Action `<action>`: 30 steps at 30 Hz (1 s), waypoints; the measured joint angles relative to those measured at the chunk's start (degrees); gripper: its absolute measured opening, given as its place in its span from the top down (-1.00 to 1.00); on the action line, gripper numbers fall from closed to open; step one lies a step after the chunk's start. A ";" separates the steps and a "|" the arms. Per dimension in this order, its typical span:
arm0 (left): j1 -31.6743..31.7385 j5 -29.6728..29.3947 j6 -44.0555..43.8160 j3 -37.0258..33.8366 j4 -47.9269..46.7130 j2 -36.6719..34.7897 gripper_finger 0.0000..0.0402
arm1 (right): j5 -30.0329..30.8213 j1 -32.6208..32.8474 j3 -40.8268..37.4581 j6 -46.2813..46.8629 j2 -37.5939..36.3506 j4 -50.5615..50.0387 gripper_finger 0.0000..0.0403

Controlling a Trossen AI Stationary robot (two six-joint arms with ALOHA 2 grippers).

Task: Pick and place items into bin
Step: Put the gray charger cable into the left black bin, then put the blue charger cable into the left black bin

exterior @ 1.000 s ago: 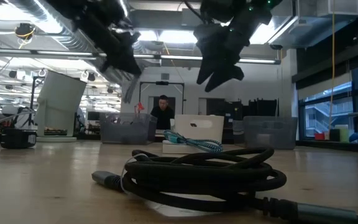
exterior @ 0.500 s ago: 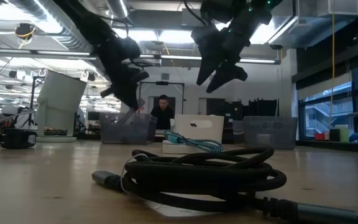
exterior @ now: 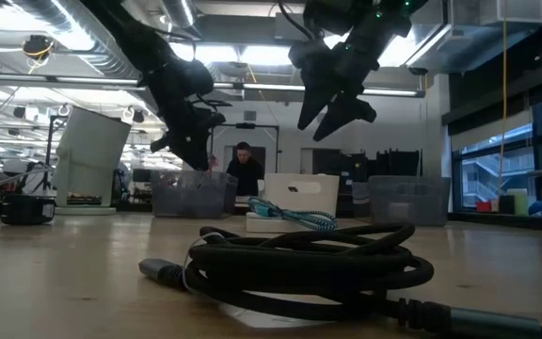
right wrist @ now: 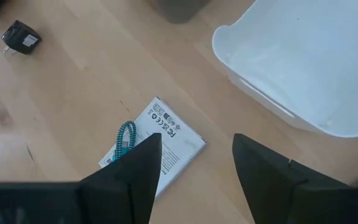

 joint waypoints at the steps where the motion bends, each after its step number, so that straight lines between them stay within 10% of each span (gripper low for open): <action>1: -0.01 0.01 0.00 0.00 0.00 0.00 0.58 | 0.00 0.00 0.00 0.01 0.00 0.00 0.00; 10: -0.02 -3.24 -0.02 0.00 0.10 -0.16 0.35 | 0.55 0.17 0.02 -0.08 -0.51 -2.23 0.00; 20: -1.31 -7.01 2.96 0.00 2.01 -8.16 0.36 | 20.00 4.70 -0.46 3.19 -11.57 -17.23 0.00; 30: -16.46 -16.00 4.48 0.04 7.32 -15.55 0.46 | 17.41 10.97 -21.66 21.12 -29.13 -16.65 0.00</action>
